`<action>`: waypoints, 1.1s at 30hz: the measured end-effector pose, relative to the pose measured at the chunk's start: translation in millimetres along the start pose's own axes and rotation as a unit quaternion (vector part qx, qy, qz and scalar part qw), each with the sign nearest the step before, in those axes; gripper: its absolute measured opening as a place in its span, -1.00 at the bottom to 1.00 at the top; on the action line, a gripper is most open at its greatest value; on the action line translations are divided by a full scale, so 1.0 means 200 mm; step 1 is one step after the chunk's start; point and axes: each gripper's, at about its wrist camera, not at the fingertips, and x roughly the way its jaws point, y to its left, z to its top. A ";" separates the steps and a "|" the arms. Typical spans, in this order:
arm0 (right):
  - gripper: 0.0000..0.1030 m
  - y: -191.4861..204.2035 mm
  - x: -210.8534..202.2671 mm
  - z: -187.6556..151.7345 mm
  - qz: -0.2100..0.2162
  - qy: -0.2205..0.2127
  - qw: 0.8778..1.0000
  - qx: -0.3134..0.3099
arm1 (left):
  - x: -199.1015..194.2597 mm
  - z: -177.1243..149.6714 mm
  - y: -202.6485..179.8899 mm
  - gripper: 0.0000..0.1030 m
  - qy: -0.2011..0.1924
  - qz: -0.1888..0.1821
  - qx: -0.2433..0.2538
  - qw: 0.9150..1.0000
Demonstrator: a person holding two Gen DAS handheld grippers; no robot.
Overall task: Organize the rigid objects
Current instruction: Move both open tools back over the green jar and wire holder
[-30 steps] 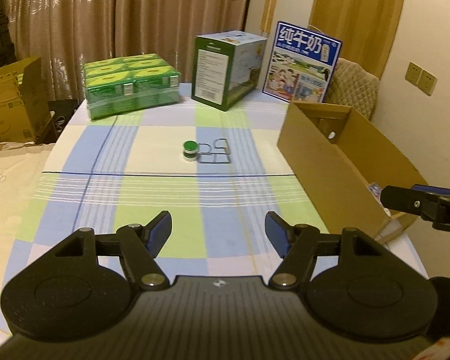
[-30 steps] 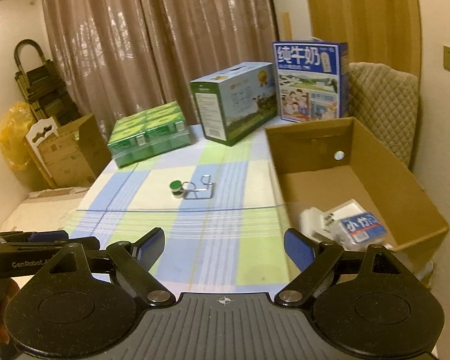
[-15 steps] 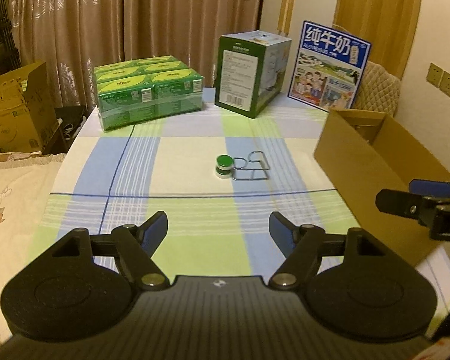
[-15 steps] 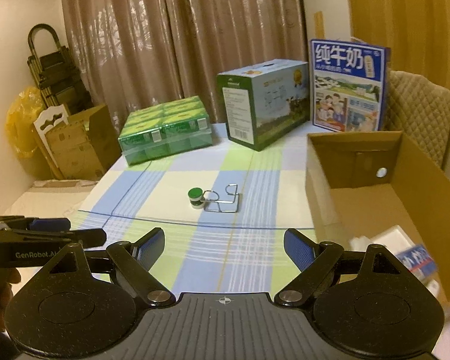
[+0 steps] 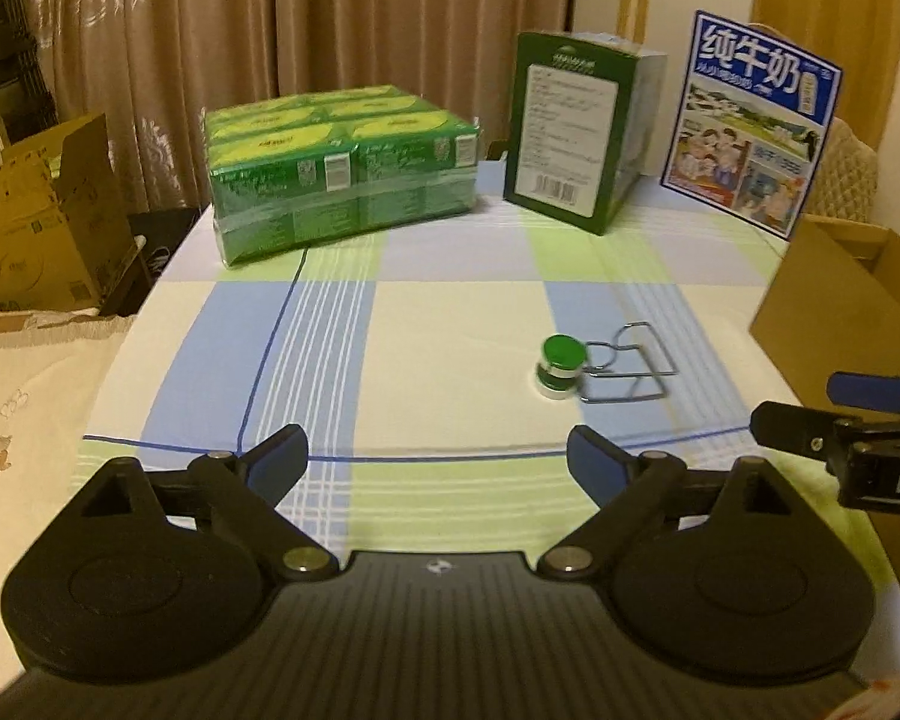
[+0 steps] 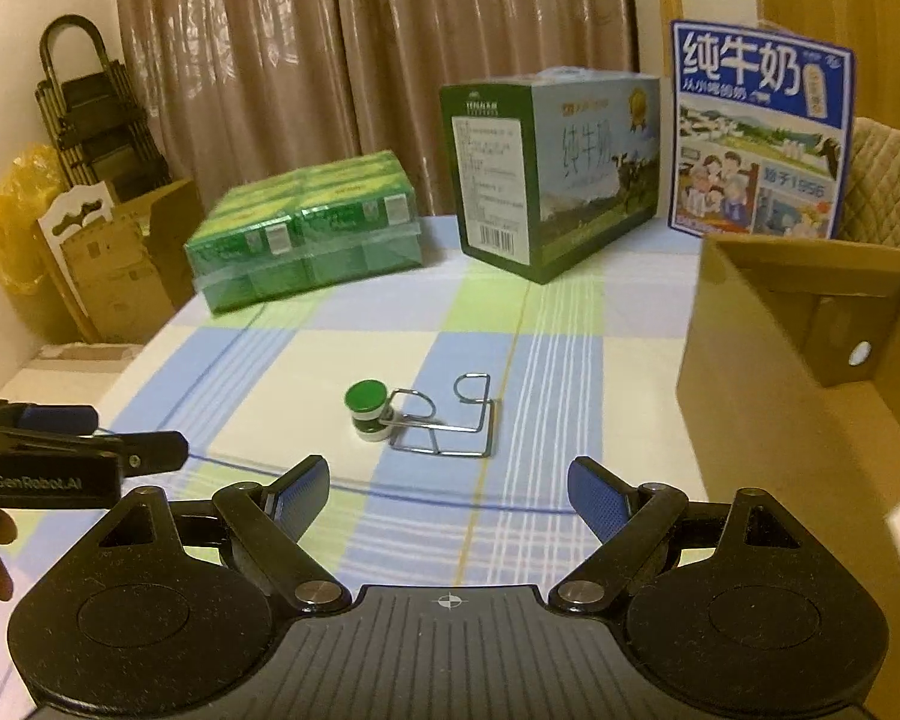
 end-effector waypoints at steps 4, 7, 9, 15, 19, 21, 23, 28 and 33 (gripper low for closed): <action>0.63 -0.01 0.18 0.01 -0.001 0.006 1.000 -0.010 | 0.13 -0.01 0.04 0.80 0.023 0.002 0.002 1.000; 0.63 -0.03 0.30 0.01 0.004 0.009 1.000 0.010 | 0.20 0.01 0.07 0.80 0.022 0.008 0.001 1.000; 0.63 -0.04 0.37 0.00 0.009 0.015 1.000 0.018 | 0.24 0.02 0.10 0.80 0.020 0.021 -0.007 1.000; 0.63 0.00 0.53 0.00 0.006 0.023 1.000 0.007 | 0.23 0.05 0.16 0.80 -0.001 0.019 -0.036 0.999; 0.63 0.01 0.59 0.03 -0.004 0.014 1.000 0.013 | 0.22 0.06 0.15 0.80 -0.005 0.013 -0.041 0.999; 0.63 0.01 0.62 0.03 -0.019 0.020 1.000 0.006 | 0.23 0.06 0.15 0.80 -0.004 0.012 -0.042 0.999; 0.62 0.01 0.64 0.03 -0.025 0.023 0.999 0.007 | 0.23 0.05 0.14 0.80 -0.001 0.011 -0.043 0.999; 0.62 0.00 0.68 0.03 -0.032 0.030 0.999 0.007 | 0.24 0.06 0.13 0.80 -0.001 0.007 -0.041 0.999; 0.54 0.00 0.66 0.04 -0.036 0.015 0.999 -0.002 | 0.24 0.05 0.10 0.80 0.000 0.002 -0.032 0.999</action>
